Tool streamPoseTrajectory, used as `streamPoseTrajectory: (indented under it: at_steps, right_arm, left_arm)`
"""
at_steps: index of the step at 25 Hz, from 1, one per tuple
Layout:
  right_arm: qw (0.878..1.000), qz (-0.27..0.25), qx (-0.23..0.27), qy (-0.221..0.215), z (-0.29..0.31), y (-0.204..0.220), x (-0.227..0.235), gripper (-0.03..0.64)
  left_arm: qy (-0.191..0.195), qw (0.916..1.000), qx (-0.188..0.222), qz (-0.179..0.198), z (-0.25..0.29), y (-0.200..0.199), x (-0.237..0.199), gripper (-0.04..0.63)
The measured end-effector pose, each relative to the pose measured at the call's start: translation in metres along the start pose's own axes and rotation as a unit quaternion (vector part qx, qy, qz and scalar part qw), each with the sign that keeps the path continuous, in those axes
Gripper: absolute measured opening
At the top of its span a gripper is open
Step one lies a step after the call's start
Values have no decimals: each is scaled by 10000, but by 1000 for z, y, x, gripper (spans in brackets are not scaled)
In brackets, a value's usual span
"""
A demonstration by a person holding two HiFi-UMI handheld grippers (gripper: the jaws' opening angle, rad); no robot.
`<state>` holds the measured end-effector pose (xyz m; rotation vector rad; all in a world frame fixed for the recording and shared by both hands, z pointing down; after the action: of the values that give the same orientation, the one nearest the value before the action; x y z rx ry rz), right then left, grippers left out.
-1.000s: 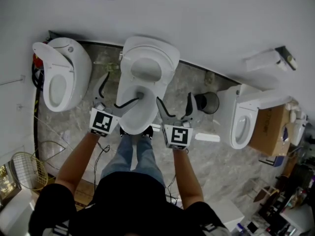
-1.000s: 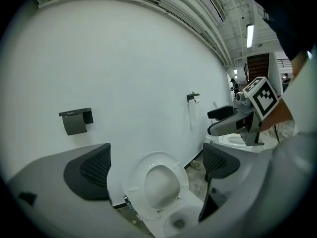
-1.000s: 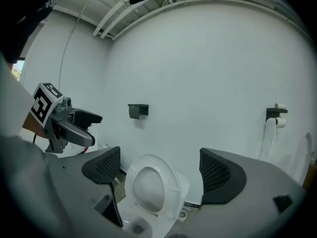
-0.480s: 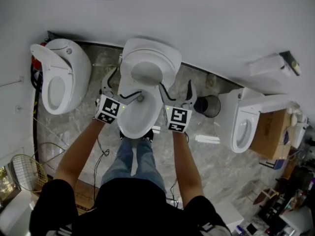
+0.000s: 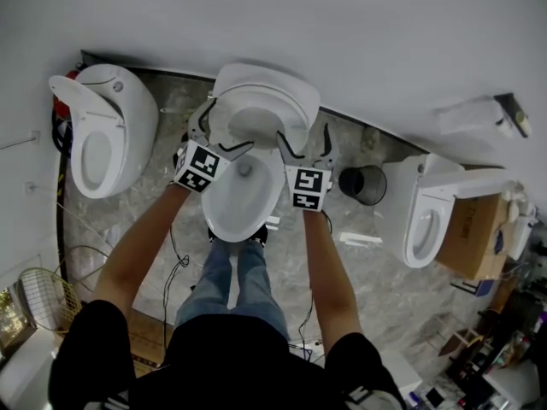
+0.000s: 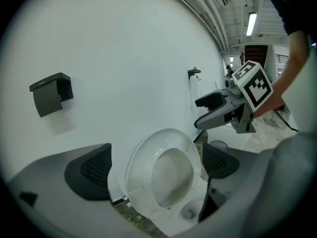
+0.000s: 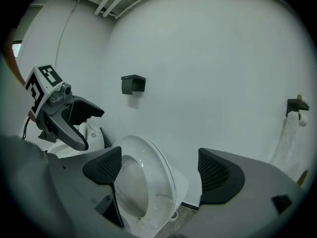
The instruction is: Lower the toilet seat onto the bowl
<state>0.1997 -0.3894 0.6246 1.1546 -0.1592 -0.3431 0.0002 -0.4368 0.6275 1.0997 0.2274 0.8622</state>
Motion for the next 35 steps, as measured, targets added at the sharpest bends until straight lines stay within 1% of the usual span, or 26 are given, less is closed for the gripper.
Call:
streamPoseTrajectory:
  at_steps: [5,10,14,17,18,21,22,24,25,27,29,35]
  right_arm:
    - [9998,-86,-165,-43,19,9,4,500]
    - [9993,-218,-279,-133,41,10,7,499]
    - [9977,-414,-414,-329,58,10,7,497]
    - [9954,-604,-552,-495,69,12,7,491]
    - [9945,-655,-604,-548,73,12,7,482]
    - [9918,-800,-736,-673,82,14,7,447]
    - [9915,-818,-749,-686,84,14,6,417]
    - [9910,-839,-780,-695,85,16,7,321]
    - [9903,-869,-818,-718,86,17,7,301]
    - [9879,-947,-919,-814,89,18,7,299]
    - [9855,-1044,-996,-896,93,19,4,284]
    - [9835,-1168,-1049,-900,103,19,6,258]
  left_arm:
    - [114,9999,-84,52,23,5,1,563]
    - [119,9998,-161,69,45,3,-5,526]
    - [122,9991,-386,139,63,8,-12,502]
    - [165,9978,-602,239,76,9,-13,457]
    - [178,9972,-669,282,80,10,-14,440]
    - [217,9951,-880,390,91,17,-16,417]
    - [232,9945,-938,399,94,19,-17,408]
    - [262,9935,-1030,395,98,23,-18,369]
    - [279,9931,-1069,401,101,24,-19,353]
    - [310,9922,-1119,451,105,25,-20,333]
    - [324,9917,-1135,517,107,26,-21,299]
    - [355,9905,-1193,585,112,27,-22,259]
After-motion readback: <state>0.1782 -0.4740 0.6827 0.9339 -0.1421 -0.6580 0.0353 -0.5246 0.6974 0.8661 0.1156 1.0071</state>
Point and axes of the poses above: the fingertips, and each gripper's own axes: z forward along the fingers, x to its right, y out of its underside, the point moved 7 cm from there along -z, backward along the fingers, and after that the axes turned 11 degrees about -y, right-handed, at the moved point
